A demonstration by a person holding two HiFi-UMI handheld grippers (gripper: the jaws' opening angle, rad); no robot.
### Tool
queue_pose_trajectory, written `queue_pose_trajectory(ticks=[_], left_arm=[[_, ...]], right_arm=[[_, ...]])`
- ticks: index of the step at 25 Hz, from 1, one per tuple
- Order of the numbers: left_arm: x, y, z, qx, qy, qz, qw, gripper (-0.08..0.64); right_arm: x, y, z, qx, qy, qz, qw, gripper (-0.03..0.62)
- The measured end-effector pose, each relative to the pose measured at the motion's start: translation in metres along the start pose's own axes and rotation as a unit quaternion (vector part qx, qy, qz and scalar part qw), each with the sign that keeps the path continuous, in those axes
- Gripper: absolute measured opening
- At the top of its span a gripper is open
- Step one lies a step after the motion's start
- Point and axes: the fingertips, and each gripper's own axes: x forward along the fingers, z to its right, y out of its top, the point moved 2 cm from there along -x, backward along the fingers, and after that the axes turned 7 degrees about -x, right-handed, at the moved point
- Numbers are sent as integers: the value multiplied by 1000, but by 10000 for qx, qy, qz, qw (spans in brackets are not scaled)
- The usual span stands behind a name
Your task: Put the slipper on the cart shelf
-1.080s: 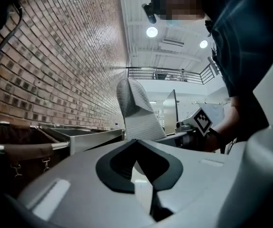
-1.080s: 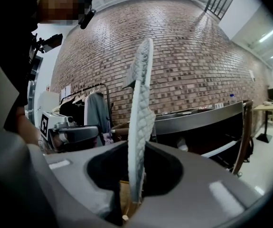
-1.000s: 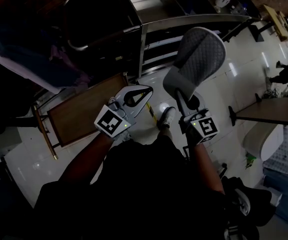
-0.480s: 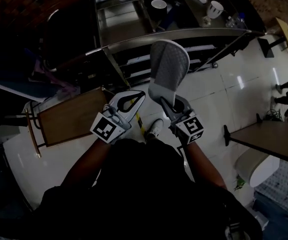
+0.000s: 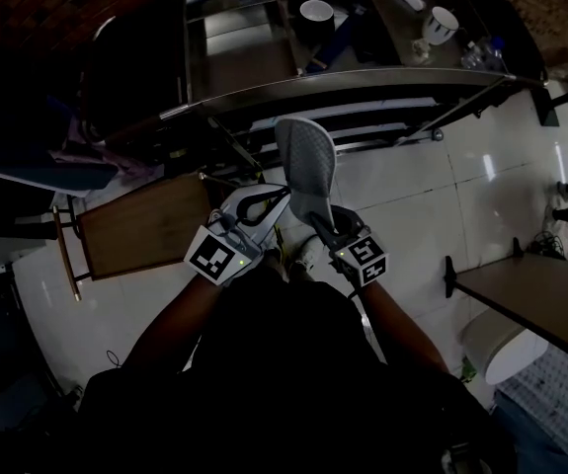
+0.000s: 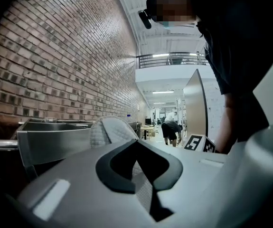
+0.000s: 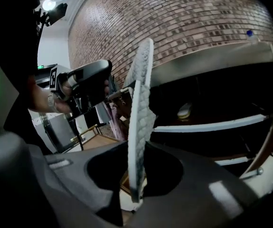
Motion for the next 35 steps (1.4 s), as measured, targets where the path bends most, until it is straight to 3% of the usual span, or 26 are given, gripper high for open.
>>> queue_pose_trajectory(ticks=[5, 11, 16, 27, 31, 35], left_arm=[[5, -22, -16, -4, -45, -91, 9999, 2], [6, -53, -45, -94, 29, -174, 9998, 2], [14, -67, -69, -112, 63, -171, 9998, 2], [44, -91, -123, -87, 168, -161, 9997, 2], [48, -98, -128, -94, 83, -231, 9997, 2], [49, -101, -127, -147, 41, -251, 9996, 2]], right_arm=[[24, -30, -1, 259, 308, -511, 9979, 67], [75, -60, 13, 1011, 662, -1114, 9864, 67], [114, -59, 31, 1039, 804, -1321, 9825, 67], [190, -19, 92, 1570, 816, -1002, 9791, 68], [218, -7, 110, 1901, 920, -1043, 9719, 69], [242, 11, 128, 1940, 901, -900, 9727, 69]])
